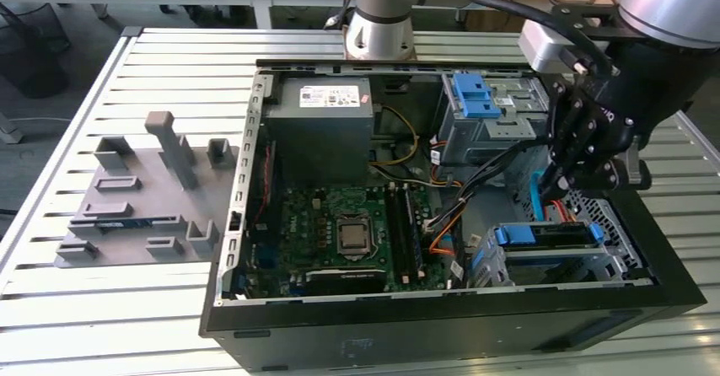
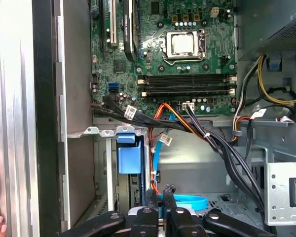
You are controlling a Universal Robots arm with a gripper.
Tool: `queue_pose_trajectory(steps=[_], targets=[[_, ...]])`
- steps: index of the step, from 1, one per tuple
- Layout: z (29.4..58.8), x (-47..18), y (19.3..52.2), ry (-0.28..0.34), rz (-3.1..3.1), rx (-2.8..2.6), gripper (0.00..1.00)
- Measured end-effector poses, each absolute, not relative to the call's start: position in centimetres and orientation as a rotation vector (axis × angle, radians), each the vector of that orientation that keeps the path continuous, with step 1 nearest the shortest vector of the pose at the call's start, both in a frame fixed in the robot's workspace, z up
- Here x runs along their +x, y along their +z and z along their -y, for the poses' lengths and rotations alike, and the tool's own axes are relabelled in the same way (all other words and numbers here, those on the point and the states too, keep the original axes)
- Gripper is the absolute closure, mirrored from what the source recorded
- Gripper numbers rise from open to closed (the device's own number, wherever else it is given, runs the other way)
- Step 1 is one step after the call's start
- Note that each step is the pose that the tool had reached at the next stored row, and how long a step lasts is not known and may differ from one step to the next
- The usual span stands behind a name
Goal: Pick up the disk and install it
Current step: 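Insert the second disk wire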
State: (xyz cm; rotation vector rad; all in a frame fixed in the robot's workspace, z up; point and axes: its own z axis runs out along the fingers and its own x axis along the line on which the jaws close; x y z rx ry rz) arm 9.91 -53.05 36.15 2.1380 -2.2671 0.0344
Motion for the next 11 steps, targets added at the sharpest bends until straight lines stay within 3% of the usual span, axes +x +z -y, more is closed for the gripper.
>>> queue_pose_trajectory(steps=[11], targets=[[54.5,9.9,35.5,0.019,2.274,2.145,0.84]])
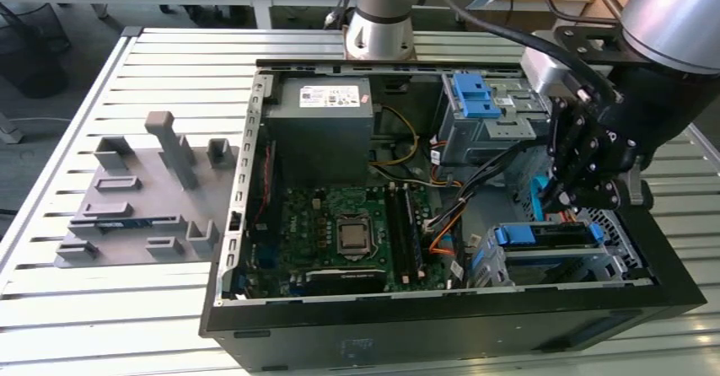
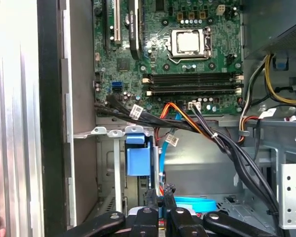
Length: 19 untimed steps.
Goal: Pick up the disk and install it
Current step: 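Insert the second disk wire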
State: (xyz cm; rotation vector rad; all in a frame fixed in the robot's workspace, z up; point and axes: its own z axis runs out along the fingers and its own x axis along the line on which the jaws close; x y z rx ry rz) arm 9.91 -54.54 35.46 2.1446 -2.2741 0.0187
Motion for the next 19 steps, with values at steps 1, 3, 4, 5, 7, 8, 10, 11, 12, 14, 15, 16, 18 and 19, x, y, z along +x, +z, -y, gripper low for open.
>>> queue_pose_trajectory(steps=[1,3,4,5,7,8,10,11,12,14,15,16,18,19], targets=[[54.74,9.91,35.40,0.019,2.274,2.145,0.84],[54.86,9.91,35.20,0.018,2.274,2.145,0.84],[54.86,9.91,35.11,0.019,2.274,2.145,0.84],[54.86,9.91,35.08,0.019,2.274,2.144,0.84],[54.87,9.91,35.07,0.019,2.274,2.144,0.84],[54.87,9.91,35.04,0.019,2.274,2.145,0.84],[54.87,9.91,35.01,0.019,2.274,2.145,0.84],[54.87,9.91,35.00,0.019,2.274,2.145,0.84],[54.87,9.91,34.97,0.019,2.274,2.145,0.84],[54.94,9.91,34.86,0.019,2.274,2.145,0.84],[54.97,9.91,34.80,0.019,2.274,2.145,0.84],[55.02,9.91,34.73,0.018,2.274,2.145,0.84],[55.10,9.93,34.58,0.017,2.275,2.146,0.84],[55.12,9.98,34.52,0.016,2.275,2.146,0.84]])
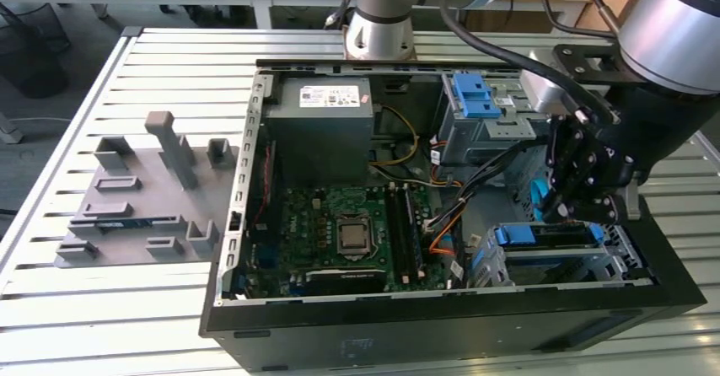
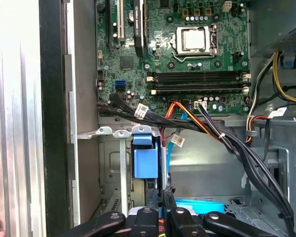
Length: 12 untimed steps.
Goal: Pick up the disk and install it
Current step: 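Insert the second disk wire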
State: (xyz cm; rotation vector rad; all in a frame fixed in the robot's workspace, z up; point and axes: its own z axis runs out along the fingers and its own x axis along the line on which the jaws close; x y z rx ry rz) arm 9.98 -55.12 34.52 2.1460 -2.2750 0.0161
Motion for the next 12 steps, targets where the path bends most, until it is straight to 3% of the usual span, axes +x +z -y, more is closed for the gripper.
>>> queue_pose_trajectory(steps=[12], targets=[[55.50,10.34,34.03,0.014,2.293,2.129,0.84]])
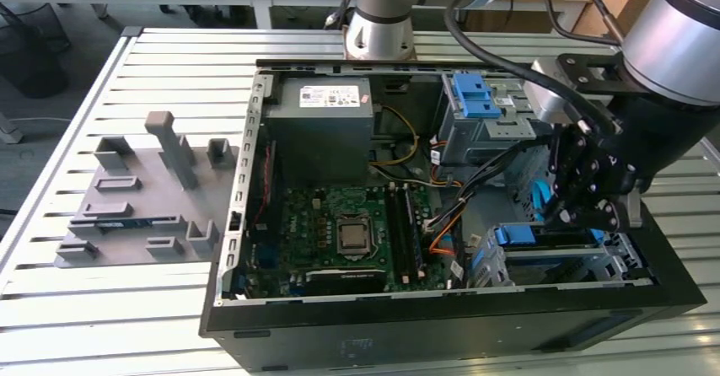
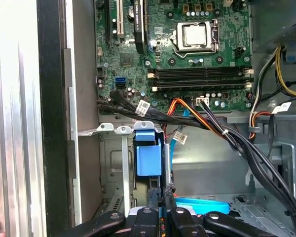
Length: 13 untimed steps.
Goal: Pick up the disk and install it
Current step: 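Insert the second disk wire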
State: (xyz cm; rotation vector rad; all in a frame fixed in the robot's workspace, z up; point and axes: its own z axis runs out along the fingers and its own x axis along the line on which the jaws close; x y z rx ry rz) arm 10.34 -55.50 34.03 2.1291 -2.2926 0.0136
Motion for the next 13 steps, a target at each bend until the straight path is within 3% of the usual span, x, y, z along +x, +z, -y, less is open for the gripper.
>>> queue_pose_trajectory(steps=[13], targets=[[55.52,10.51,33.66,0.014,2.300,2.121,0.84]])
